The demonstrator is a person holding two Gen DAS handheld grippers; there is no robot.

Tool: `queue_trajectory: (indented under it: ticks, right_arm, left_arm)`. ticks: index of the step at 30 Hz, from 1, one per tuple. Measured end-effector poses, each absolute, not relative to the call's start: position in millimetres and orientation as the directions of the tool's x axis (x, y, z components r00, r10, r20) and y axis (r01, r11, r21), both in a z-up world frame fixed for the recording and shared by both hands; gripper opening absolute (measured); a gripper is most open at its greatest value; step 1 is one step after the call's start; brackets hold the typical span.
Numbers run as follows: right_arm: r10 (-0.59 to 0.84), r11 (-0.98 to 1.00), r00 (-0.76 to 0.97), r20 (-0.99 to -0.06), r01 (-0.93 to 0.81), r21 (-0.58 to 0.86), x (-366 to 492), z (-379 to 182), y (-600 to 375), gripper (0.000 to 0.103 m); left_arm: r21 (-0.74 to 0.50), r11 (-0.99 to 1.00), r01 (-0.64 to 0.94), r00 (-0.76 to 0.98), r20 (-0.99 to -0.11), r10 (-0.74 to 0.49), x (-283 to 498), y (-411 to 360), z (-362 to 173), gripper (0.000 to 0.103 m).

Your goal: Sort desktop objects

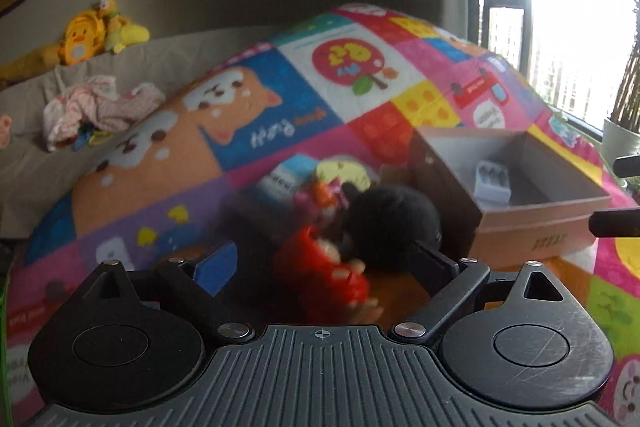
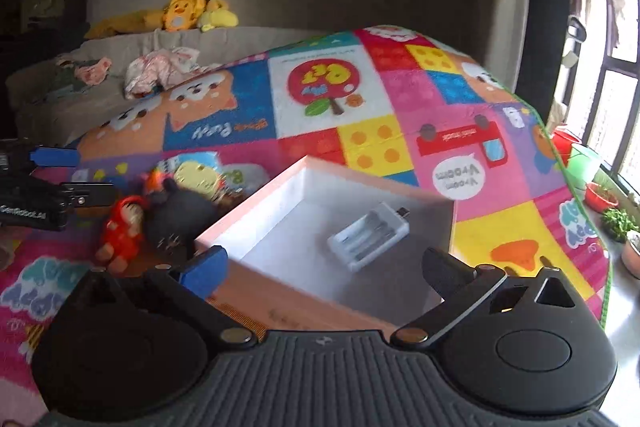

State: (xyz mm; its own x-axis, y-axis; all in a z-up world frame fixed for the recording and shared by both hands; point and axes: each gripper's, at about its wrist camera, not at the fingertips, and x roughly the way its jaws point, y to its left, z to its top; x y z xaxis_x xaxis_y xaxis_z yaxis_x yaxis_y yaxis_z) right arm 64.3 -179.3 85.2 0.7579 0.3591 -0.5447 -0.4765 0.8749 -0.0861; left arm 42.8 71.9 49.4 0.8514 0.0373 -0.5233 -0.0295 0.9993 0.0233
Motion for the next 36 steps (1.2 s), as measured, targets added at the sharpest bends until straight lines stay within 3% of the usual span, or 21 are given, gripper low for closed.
queue_trajectory:
  ticks: [4,8,14,17,27,36]
  right_arm:
    - [0.464,0.766,0.62,-0.633,-0.639,-0.065,26.8,56.7,-133.4,0.103]
    - [0.489,0.701,0.576,-0.655,-0.706,-0.097,7.7,32.2,-89.4,0.101]
    - [0.489,0.698,0.505,-0.712,-0.715,-0.028,10.4,18.7,-71.7,0.076]
    - [0.483,0.708,0.502,-0.717,-0.706,-0.018,8.4,23.4,-80.8,0.051]
    - [0.412,0.818,0.585,-0.698,-0.575,0.0,13.7,59.4,-155.0,0.051]
    - [0.231,0.923,0.816,-0.531,-0.356,-0.146,82.1,113.9,-192.5,0.052]
  left_arm:
    - [-0.007,0.991,-0.133,0.802,-0.588,0.103,21.6,100.6,25.3,0.097]
    - [-0.015,0.986,-0.165,0.794,-0.595,0.124,8.2,113.8,22.5,0.097]
    - [-0.027,0.989,-0.145,0.801,-0.591,0.101,3.2,113.5,23.1,0.099]
    - [-0.036,0.991,-0.131,0.795,-0.601,0.083,6.6,107.4,19.3,0.099]
    - [-0.069,0.997,0.047,0.79,-0.608,-0.079,3.4,60.5,20.7,0.1]
    - [-0.08,0.983,0.163,0.785,-0.593,-0.178,6.6,24.1,29.0,0.1]
